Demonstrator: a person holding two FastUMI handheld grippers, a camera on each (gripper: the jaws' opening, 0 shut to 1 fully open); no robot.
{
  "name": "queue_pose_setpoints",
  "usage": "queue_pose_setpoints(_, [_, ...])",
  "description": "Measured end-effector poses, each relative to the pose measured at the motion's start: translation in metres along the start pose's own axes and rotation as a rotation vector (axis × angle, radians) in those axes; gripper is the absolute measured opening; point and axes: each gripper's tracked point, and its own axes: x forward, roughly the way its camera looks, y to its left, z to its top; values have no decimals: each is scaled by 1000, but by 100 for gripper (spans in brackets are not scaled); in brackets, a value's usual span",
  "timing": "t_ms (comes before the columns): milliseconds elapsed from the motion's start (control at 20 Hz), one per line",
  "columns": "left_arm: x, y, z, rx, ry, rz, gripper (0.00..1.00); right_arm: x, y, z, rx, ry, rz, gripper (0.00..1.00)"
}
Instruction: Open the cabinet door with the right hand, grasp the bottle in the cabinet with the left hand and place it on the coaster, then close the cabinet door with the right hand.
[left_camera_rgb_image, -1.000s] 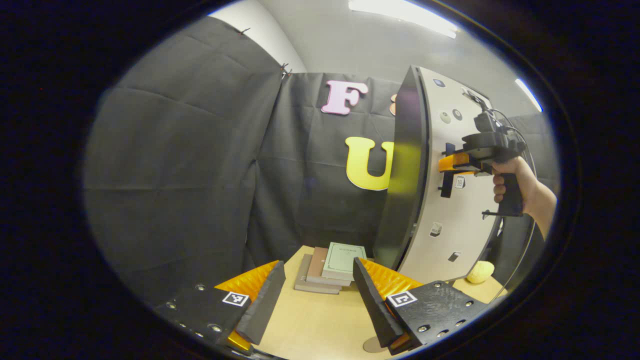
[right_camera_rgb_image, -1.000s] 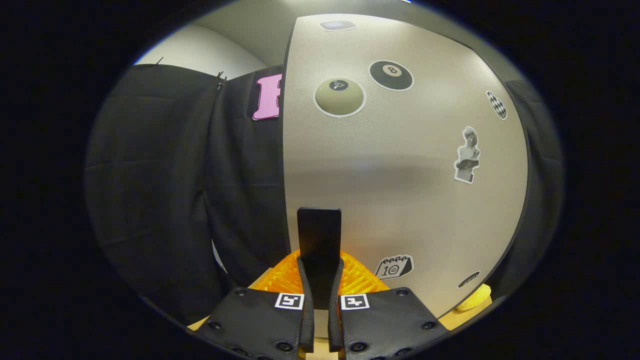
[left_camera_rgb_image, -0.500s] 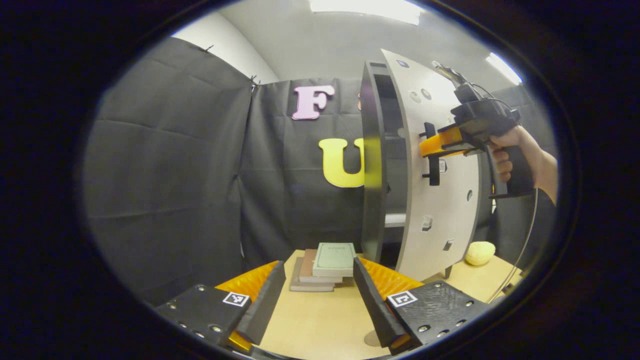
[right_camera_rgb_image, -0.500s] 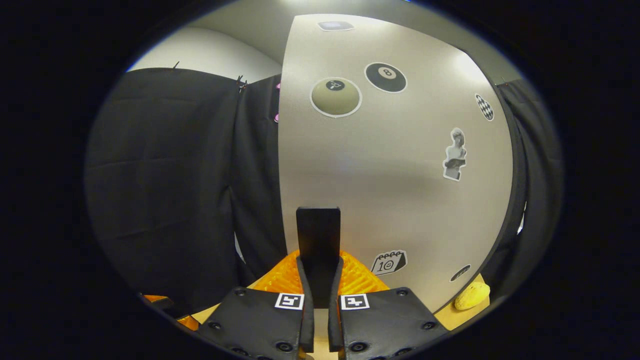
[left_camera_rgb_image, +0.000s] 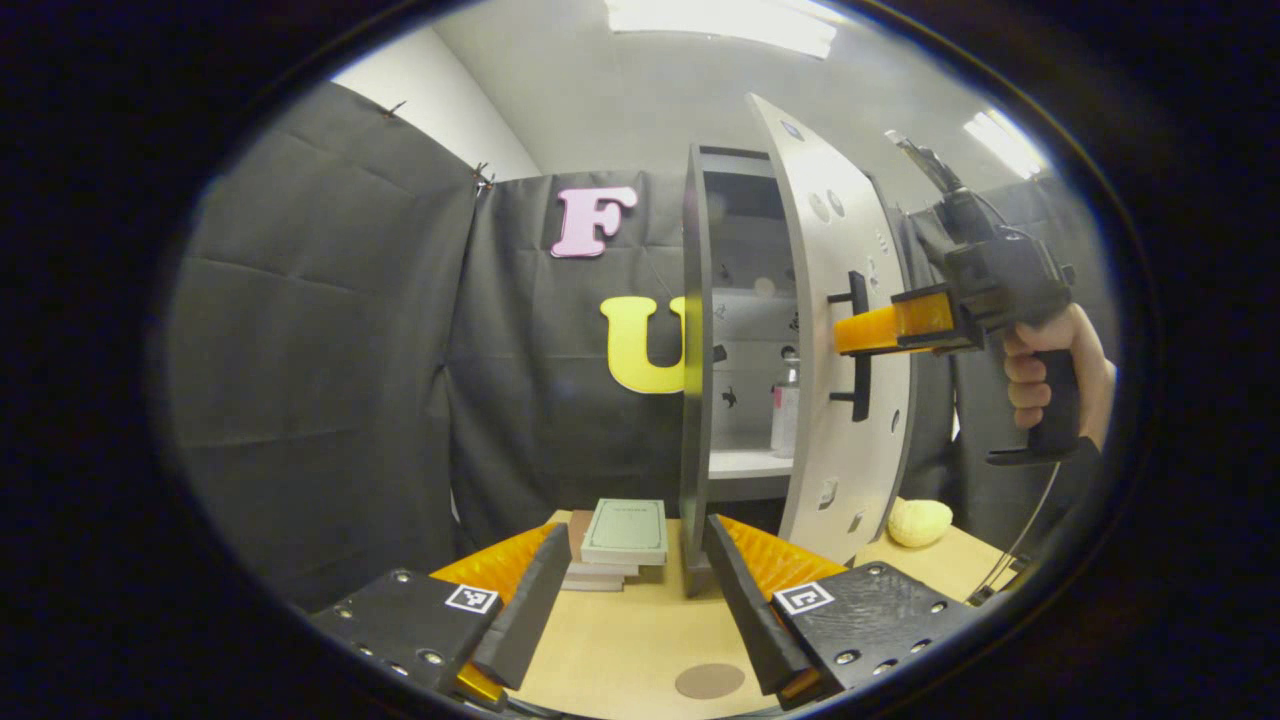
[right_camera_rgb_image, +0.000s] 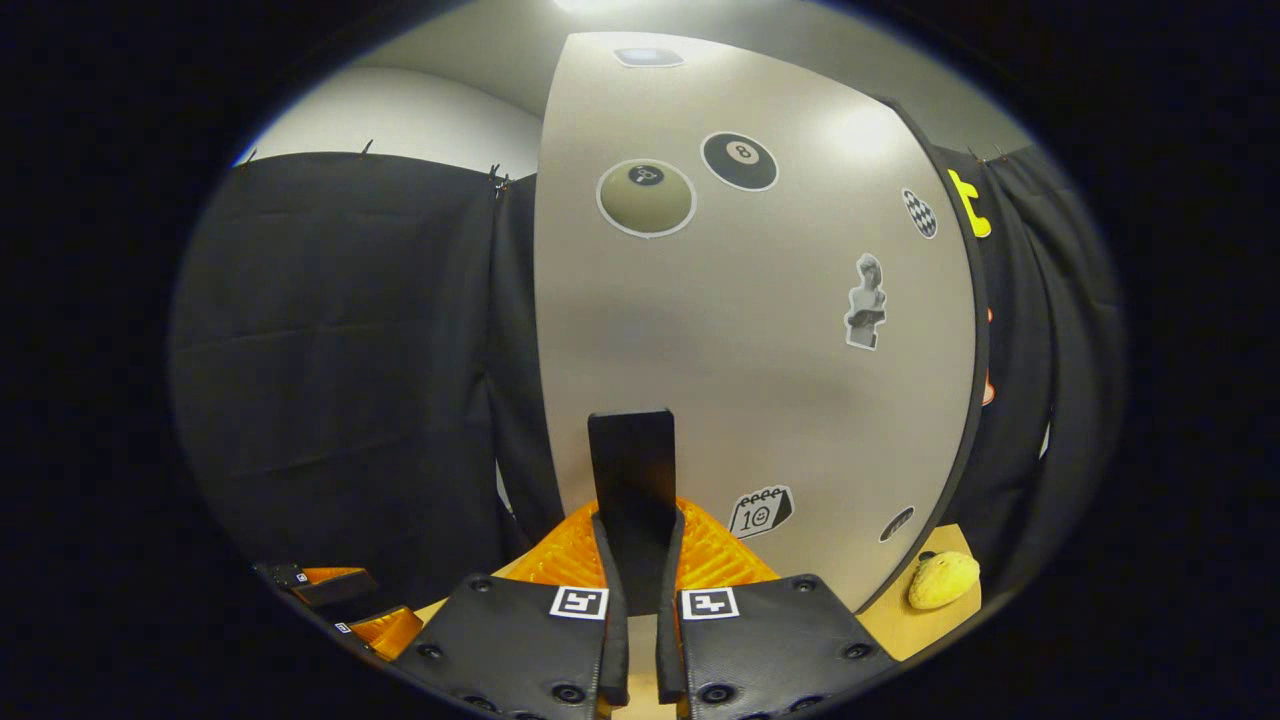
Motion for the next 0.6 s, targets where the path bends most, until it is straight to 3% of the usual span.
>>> queue_pose_setpoints(100, [-5, -8, 4, 10, 1, -7, 84, -1, -2, 0, 14, -1, 2, 10])
queue_pose_setpoints(600, [-35, -26, 12, 9, 22, 30, 82, -1, -10, 0, 43, -21, 10, 13])
